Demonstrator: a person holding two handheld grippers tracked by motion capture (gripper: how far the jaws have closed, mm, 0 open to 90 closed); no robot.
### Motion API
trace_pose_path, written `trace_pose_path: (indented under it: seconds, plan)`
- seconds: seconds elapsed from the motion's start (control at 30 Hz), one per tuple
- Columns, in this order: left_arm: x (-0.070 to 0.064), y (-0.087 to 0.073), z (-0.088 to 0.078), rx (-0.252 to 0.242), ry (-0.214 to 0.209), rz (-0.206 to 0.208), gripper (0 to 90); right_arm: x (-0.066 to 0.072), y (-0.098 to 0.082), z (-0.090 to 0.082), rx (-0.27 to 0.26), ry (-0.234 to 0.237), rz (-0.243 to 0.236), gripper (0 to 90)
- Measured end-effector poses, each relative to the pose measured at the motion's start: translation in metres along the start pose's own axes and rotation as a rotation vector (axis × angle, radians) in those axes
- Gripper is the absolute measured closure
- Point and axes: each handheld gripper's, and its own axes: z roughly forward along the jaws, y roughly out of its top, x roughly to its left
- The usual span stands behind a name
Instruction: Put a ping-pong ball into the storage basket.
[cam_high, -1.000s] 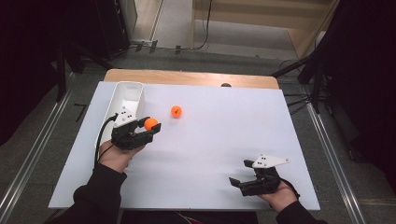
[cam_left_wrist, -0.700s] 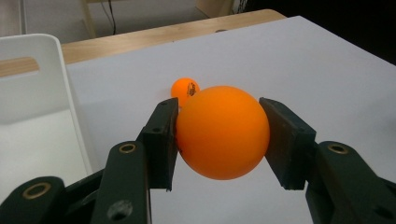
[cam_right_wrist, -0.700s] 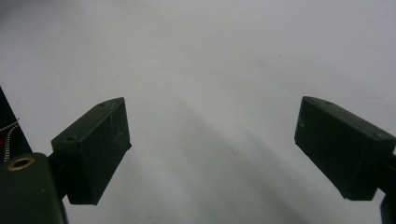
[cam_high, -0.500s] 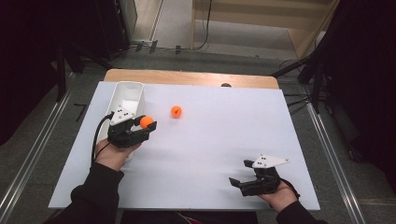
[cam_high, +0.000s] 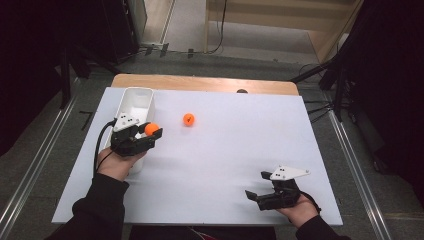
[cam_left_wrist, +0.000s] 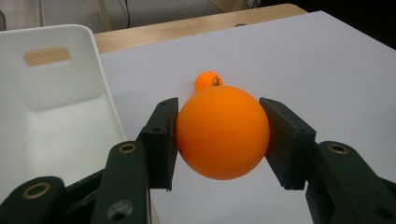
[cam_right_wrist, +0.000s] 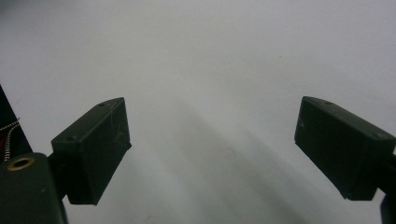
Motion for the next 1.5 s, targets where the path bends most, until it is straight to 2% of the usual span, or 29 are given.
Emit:
trace_pose_path:
  seconds: [0.4,1.5]
  plan:
    - [0.01,0.0,-0.003,-0.001,0.03,-0.019,50.4,0.0,0.0,0.0,0.0,0.0,-0.001,9.0]
    - [0.035,-0.003,-0.01,0.01,0.123,-0.033,50.4,0.0,0.0,0.0,0.002,-0.006,-0.001,9.1]
